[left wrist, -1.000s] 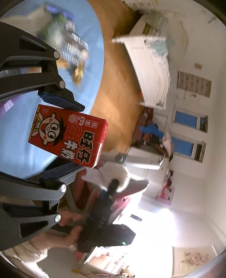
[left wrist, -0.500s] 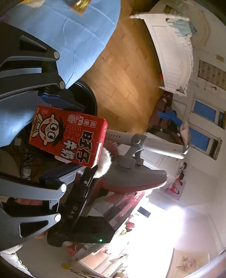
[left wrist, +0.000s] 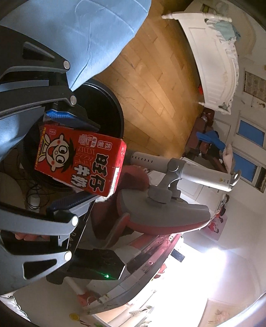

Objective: Collect trash
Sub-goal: 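Carry both items over the black bin and open both tools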

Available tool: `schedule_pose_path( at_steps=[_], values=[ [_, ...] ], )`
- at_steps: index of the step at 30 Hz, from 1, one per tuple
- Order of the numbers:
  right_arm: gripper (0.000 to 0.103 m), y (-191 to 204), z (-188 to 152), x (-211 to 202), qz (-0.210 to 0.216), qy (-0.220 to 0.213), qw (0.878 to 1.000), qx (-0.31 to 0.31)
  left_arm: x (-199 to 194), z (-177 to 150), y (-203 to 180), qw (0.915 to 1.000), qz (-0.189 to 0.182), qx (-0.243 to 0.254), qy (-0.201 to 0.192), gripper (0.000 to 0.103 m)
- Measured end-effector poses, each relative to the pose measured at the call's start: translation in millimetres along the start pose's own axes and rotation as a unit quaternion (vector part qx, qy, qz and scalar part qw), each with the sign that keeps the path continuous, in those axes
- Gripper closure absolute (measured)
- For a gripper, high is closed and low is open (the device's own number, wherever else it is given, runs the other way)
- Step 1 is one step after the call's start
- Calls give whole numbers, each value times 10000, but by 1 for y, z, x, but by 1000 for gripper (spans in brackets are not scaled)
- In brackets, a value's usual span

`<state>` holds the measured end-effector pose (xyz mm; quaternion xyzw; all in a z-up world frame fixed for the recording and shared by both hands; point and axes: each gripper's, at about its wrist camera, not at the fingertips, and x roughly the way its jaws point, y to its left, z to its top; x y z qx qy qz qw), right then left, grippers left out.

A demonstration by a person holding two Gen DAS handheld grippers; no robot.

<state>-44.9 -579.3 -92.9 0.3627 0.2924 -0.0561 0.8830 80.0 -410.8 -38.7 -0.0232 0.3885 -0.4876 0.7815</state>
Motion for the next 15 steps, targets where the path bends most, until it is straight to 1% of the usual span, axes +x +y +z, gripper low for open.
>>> schedule_pose_path(
  at_steps=[2,4,5,6,7,8,9,10,12,13,15],
  values=[
    [61,-3,0,2,3,37,10000,56,2,1,-1,10000,10,-10,-22,46],
    [54,-5,-1,3,-11,63,9999,119,4,2,-2,10000,90,15,-13,45],
    [49,-6,-1,3,-16,73,9999,132,5,3,-2,9999,139,15,-5,44],
    [42,-6,-2,3,-21,80,9999,140,6,3,-3,9999,168,19,14,44],
    [37,-6,-3,3,-30,60,9999,150,6,4,-3,9998,196,30,31,42],
    [32,-5,-3,1,-33,28,9999,156,5,4,-4,9997,250,52,31,31],
    [30,-5,-3,0,-36,7,9999,153,3,4,-5,9995,304,72,4,18],
    [30,-4,-3,-1,-58,-6,9999,142,0,3,-7,9992,389,105,-73,13],
    [28,0,-3,-3,-66,-19,9999,130,-9,3,-12,9988,419,195,-189,11],
    [28,2,-3,-5,-62,-21,9999,110,-12,4,-14,9986,424,233,-194,11],
    [27,9,-4,-5,-48,-1,10000,45,-22,4,-18,9979,508,314,-231,7]
  ],
)
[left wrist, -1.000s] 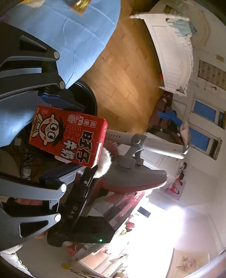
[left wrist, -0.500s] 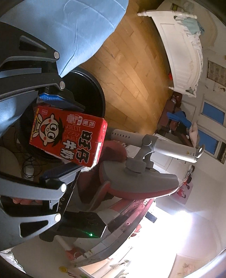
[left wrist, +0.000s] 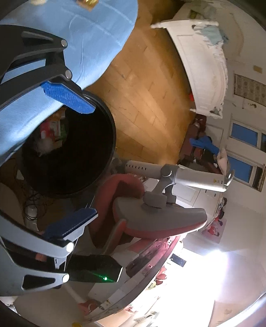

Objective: Collect trash
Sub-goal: 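Carry both items over the black bin and open both tools, then move both open tools back over the table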

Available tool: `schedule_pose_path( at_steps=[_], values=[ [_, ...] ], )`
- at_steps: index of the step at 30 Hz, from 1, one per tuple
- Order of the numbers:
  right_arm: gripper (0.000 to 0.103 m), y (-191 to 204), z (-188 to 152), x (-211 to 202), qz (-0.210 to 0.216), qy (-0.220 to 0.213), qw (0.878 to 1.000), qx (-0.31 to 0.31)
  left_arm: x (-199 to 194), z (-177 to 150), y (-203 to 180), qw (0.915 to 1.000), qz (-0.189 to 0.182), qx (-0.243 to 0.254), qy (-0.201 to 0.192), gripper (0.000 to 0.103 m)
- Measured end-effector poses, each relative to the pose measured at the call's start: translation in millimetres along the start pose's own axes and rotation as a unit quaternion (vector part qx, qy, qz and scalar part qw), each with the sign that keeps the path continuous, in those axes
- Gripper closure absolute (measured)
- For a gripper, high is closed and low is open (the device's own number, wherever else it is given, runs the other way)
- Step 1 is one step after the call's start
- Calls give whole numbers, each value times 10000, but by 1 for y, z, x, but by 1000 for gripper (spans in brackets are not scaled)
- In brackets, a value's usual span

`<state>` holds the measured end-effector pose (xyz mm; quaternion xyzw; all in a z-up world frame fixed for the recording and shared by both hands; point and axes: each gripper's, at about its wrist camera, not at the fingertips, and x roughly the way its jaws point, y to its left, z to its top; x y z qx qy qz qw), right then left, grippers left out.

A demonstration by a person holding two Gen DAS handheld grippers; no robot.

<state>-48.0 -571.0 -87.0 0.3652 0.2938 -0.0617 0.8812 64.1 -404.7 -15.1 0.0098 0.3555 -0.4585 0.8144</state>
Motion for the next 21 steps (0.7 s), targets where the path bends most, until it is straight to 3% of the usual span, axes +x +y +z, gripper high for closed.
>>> schedule_pose_path(
  at_steps=[5,11,18,21],
  values=[
    [26,30,-6,2,134,117,9994,-286,-43,0,2,9992,271,83,-265,5],
    [25,87,-22,12,433,417,9950,-799,-111,-8,42,9953,728,-296,-568,5],
    [25,177,-57,29,1039,906,9780,-1567,-186,-28,130,9779,1691,-925,-815,5],
    [25,215,-78,37,1264,1157,9665,-1909,-200,-36,167,9719,1837,-1243,-788,5]
  ],
)
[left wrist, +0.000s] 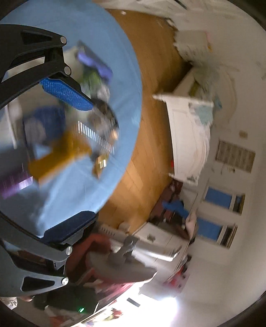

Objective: Collect trash
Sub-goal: 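Move both open tools back over the table, then grasp the clear plastic tray with the left tool while the right tool grasps the yellow packet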

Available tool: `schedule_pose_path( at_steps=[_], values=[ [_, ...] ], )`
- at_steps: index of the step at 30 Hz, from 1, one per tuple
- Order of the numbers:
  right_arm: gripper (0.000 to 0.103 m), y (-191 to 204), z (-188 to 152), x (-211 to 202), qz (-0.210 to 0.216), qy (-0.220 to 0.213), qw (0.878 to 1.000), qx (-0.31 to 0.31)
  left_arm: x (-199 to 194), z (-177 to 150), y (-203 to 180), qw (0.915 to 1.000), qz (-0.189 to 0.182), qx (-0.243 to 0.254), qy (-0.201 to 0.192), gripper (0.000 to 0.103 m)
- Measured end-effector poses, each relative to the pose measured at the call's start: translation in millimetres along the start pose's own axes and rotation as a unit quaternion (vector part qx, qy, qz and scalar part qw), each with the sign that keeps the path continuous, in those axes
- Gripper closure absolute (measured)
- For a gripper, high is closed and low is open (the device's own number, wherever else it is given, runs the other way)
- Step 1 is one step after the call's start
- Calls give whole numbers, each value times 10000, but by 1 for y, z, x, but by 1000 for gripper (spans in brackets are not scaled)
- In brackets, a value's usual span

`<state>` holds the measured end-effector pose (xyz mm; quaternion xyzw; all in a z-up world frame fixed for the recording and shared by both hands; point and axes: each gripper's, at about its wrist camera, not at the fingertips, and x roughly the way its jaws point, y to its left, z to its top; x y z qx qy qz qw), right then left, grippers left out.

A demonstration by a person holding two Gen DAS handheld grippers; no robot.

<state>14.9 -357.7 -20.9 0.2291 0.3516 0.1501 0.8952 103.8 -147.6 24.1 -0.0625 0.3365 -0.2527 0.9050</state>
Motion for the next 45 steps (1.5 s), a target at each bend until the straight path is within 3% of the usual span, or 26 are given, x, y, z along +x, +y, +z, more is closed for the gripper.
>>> schedule_pose_path(
  at_steps=[5,12,16,17,20,21,24,29,37,45],
  values=[
    [25,60,-6,39,307,434,9972,-517,21,4,35,9996,153,-26,255,5],
    [26,92,-2,70,223,619,9938,-893,65,10,31,9950,148,668,728,5],
    [44,87,1,81,107,735,9929,-929,83,13,33,9930,-38,763,901,6],
    [52,87,1,85,95,781,9925,-936,87,13,33,9927,-87,755,940,9],
    [68,82,0,87,41,757,9926,-948,98,10,37,9902,-223,675,1206,52],
    [75,81,0,87,47,744,9927,-945,99,9,38,9903,-241,625,1219,54],
    [86,76,-1,85,39,673,9937,-896,94,7,43,9920,-350,462,1120,62],
    [97,56,0,70,289,532,9970,-474,66,4,49,9959,-476,108,763,64],
    [98,36,11,17,670,-60,9977,-63,6,10,25,9974,-694,-33,193,64],
    [98,2,18,-43,561,-682,9959,217,-21,12,-24,9950,-993,106,24,64]
  ],
)
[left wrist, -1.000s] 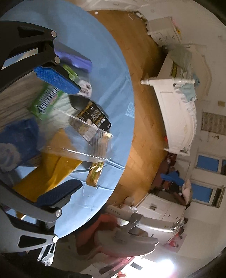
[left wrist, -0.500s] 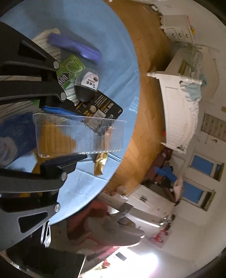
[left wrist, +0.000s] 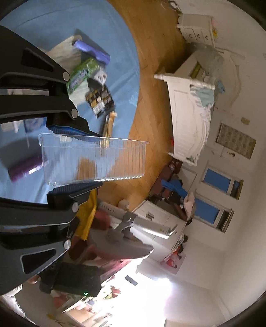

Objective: Collect trash
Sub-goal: 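Grasp the clear plastic tray with the left tool while the right tool grasps the yellow packet, then carry the tray and packet over the black bin and open both tools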

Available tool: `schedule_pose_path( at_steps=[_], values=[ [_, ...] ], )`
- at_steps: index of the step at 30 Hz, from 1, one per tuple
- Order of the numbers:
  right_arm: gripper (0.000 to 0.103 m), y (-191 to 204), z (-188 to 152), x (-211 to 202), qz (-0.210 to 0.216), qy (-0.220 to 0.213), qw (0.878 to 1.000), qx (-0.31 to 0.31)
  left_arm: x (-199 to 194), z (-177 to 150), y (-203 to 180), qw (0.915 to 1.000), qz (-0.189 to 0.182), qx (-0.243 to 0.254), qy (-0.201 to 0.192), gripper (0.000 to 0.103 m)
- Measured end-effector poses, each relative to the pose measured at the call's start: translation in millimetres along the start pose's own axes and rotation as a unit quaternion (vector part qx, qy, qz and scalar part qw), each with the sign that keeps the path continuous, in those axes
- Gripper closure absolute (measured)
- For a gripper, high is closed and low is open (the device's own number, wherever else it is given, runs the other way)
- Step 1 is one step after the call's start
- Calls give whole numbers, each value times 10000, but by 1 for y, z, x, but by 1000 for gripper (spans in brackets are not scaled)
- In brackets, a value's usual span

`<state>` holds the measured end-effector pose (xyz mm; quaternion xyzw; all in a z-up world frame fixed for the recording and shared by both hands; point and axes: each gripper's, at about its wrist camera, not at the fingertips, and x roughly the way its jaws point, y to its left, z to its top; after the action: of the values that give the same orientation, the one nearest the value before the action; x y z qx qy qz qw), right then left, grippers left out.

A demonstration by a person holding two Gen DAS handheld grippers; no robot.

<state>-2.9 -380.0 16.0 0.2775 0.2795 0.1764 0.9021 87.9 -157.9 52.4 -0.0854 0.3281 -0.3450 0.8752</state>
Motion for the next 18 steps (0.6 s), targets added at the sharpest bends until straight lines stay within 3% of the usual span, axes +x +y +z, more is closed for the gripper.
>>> schedule_pose_path(
  at_steps=[9,18],
  values=[
    [98,-56,13,-71,-780,-857,9930,225,51,-10,-67,9979,-480,328,285,64],
    [98,-116,13,-122,-1377,-1200,9819,492,121,-24,-122,9915,-1015,443,681,64]
  ],
)
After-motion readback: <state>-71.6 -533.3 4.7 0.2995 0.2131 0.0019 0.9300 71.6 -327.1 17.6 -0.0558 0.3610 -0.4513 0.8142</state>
